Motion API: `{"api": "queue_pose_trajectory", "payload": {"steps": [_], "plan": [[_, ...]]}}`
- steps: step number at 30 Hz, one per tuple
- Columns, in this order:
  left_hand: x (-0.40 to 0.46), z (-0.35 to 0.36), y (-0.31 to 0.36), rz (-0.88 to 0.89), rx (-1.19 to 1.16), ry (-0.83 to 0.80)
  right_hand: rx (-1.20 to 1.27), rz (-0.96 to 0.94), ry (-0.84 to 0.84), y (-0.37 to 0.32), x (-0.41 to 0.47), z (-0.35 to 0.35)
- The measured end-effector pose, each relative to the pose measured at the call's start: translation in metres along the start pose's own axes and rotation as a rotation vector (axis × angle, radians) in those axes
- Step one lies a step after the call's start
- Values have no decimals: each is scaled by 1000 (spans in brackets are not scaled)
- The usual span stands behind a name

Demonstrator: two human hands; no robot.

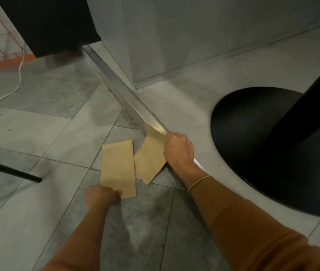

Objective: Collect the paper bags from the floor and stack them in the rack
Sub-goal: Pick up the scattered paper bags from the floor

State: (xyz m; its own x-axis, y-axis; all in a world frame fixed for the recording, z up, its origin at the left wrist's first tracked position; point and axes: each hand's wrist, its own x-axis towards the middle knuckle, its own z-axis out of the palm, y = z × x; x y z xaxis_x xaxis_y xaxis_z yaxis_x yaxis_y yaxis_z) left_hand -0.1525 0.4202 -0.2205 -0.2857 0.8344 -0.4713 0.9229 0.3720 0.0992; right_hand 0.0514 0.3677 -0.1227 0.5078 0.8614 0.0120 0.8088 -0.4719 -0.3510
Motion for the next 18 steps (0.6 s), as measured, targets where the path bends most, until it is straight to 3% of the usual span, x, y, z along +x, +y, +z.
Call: {"api": "queue_pose_trajectory", "payload": {"steps": [2,6,10,15,18], "plan": [[-4,0,-8,53,12,-26,36,-12,18,3,-14,-4],[-27,11,-19,100,-179,-68,79,-44,22,19,-50,-23],[-82,21,-22,154,-415,61,143,-3,39,47,-91,-59],[-178,2,-7,383,-687,208,217,115,131,89,-144,-127],[-239,-16,18,499,-846,190,240,158,220,112,-175,-177]]}}
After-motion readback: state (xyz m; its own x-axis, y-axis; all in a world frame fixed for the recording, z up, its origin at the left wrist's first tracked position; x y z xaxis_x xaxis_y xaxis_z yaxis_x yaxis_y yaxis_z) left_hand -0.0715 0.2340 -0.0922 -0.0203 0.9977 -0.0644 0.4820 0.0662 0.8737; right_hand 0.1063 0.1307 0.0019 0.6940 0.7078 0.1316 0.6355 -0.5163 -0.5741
